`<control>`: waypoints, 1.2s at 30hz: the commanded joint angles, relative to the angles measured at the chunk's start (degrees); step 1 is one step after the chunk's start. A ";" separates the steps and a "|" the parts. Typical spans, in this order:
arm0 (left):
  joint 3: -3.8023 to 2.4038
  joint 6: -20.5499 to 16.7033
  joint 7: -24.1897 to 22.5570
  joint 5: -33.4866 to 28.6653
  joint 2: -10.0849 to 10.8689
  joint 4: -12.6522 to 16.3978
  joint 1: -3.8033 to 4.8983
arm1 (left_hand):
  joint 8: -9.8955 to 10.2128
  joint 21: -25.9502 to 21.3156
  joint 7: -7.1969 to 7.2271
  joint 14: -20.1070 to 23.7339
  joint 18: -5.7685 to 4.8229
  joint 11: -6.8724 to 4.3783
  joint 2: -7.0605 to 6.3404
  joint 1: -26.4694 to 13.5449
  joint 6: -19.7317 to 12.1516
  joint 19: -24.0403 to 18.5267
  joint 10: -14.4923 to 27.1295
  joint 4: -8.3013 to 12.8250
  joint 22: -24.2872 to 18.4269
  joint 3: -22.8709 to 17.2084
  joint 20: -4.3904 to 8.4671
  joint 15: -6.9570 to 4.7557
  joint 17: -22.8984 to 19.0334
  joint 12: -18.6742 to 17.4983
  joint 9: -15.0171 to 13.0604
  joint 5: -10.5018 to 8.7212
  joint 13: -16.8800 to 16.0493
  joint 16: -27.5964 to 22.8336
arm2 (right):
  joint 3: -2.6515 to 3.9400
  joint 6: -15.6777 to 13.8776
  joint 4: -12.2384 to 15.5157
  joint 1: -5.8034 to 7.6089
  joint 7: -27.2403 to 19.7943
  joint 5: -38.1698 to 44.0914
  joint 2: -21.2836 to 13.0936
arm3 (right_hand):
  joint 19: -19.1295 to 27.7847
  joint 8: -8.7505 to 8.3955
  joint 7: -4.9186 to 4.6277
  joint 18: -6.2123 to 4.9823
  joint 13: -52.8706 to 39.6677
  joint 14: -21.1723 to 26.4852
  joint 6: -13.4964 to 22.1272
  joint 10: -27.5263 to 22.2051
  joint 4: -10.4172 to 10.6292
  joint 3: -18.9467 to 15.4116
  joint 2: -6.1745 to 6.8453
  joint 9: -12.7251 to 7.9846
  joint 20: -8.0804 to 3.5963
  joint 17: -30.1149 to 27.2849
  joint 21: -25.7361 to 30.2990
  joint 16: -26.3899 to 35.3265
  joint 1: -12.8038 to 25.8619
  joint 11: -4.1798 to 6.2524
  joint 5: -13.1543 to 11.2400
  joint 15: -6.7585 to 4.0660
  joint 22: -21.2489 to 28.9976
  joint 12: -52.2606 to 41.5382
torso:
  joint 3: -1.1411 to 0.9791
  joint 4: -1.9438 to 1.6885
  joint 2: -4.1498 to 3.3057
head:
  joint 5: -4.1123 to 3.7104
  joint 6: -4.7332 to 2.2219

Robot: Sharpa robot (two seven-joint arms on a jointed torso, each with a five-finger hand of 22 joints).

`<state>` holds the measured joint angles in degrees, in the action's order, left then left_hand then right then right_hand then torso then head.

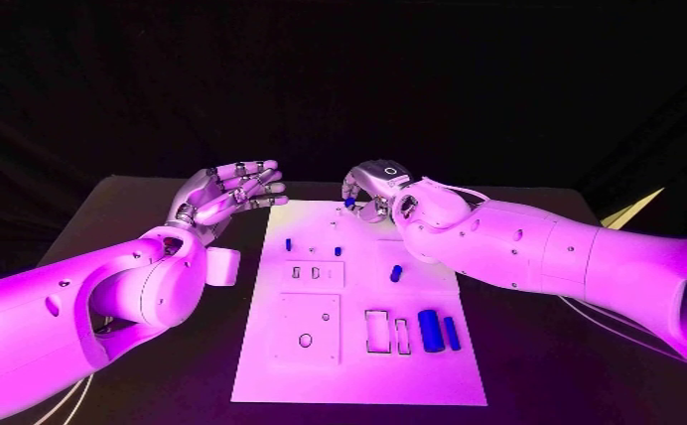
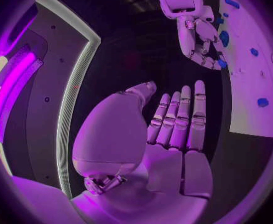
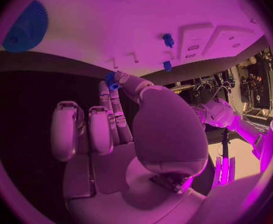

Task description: Assemble the parts on the task board

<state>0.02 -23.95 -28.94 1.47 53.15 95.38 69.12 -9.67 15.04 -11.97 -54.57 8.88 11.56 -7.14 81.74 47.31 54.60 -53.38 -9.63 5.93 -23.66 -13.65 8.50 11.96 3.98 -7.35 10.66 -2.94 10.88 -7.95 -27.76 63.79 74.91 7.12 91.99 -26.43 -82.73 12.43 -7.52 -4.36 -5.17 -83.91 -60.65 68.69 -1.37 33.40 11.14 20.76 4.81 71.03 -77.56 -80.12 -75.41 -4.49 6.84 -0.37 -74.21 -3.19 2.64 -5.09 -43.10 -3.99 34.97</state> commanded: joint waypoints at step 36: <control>-0.08 -0.09 0.08 0.05 0.32 1.27 1.38 | -0.76 0.89 -1.62 -0.01 1.48 -0.44 -0.81 -0.37 0.31 1.63 -0.88 0.72 1.00 -1.29 0.11 -0.05 0.90 -0.29 -0.69 0.99 -0.75 0.77 | 0.03 1.79 -5.03 -0.78 0.00 -0.69 3.94 | -0.85 2.98 0.09 1.16 -3.70 -2.91 -0.24 4.44 -1.48 3.90 -2.61 3.06 0.00 0.62 -1.25 -0.86 -0.42 1.04 1.00 -0.65 -1.73 -0.80 | 0.55 -0.81 -1.07 | 0.28 -0.16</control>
<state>0.00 -24.06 -28.81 1.47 53.50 96.42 70.34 -9.67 15.04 -11.97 -54.57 8.88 11.56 -7.14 81.74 47.31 54.60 -53.38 -9.63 5.94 -23.66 -13.65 8.50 12.00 3.98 -7.35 10.66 -2.94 10.88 -7.91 -26.16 58.90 74.22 7.24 91.29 -22.57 -82.72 12.44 -7.53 -4.36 -5.17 -83.91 -60.61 68.71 -1.77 33.79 11.14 21.27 4.81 71.04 -78.20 -80.13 -75.41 -4.51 6.83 -0.36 -74.22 -2.85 3.15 -5.91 -44.07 -3.74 34.80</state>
